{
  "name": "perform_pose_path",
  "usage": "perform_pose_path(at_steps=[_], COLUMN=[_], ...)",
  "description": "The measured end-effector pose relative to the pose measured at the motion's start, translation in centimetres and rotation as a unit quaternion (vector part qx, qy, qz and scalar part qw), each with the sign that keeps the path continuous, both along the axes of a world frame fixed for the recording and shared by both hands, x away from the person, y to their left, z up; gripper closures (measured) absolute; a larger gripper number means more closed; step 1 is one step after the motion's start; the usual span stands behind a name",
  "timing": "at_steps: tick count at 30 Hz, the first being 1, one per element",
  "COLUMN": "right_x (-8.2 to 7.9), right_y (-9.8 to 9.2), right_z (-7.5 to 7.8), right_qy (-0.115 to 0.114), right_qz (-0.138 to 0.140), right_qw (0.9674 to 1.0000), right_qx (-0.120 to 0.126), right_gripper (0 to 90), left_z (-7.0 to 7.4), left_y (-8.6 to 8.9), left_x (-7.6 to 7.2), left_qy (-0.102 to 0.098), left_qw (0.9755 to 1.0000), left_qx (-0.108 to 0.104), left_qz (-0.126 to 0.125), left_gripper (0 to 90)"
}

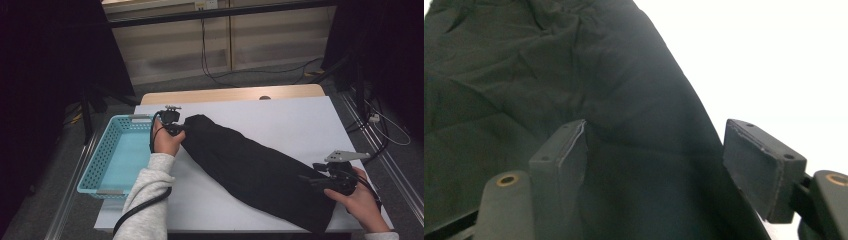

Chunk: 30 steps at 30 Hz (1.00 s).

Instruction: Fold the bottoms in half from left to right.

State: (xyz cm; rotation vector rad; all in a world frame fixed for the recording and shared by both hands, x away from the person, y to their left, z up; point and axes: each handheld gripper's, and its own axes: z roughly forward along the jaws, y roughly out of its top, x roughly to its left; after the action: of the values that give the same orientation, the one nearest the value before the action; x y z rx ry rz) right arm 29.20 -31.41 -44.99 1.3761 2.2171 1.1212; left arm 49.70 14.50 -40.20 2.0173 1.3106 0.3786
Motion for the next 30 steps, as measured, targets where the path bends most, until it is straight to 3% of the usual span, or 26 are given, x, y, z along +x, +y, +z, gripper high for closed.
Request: perform_pose_path(at_steps=[3, 7, 20, 30], right_x=[0.0, 0.0, -0.1, -0.1], right_y=[-0.1, -0.1, 0.5, 0.8], right_z=[0.1, 0.1, 0.2, 0.1], right_qy=[-0.003, -0.003, -0.002, -0.001], right_qz=[-0.002, -0.004, 0.004, 0.008], right_qw=[1.0000, 1.0000, 1.0000, 1.0000], right_qx=[0.001, 0.002, -0.001, -0.002], right_gripper=[25.4, 25.0, 24.3, 24.4], left_z=[0.4, 0.4, -0.5, -2.7], left_y=[0.1, -0.4, -3.9, -6.0], left_x=[0.0, -0.3, -3.1, -5.3], left_qy=[0.000, 0.005, 0.002, 0.009], left_qw=[1.0000, 0.9999, 0.9968, 0.9929], left_qx=[-0.002, -0.009, -0.025, -0.040], left_qz=[0.007, -0.003, -0.076, -0.111], left_gripper=[86.6, 86.6, 86.5, 86.4])
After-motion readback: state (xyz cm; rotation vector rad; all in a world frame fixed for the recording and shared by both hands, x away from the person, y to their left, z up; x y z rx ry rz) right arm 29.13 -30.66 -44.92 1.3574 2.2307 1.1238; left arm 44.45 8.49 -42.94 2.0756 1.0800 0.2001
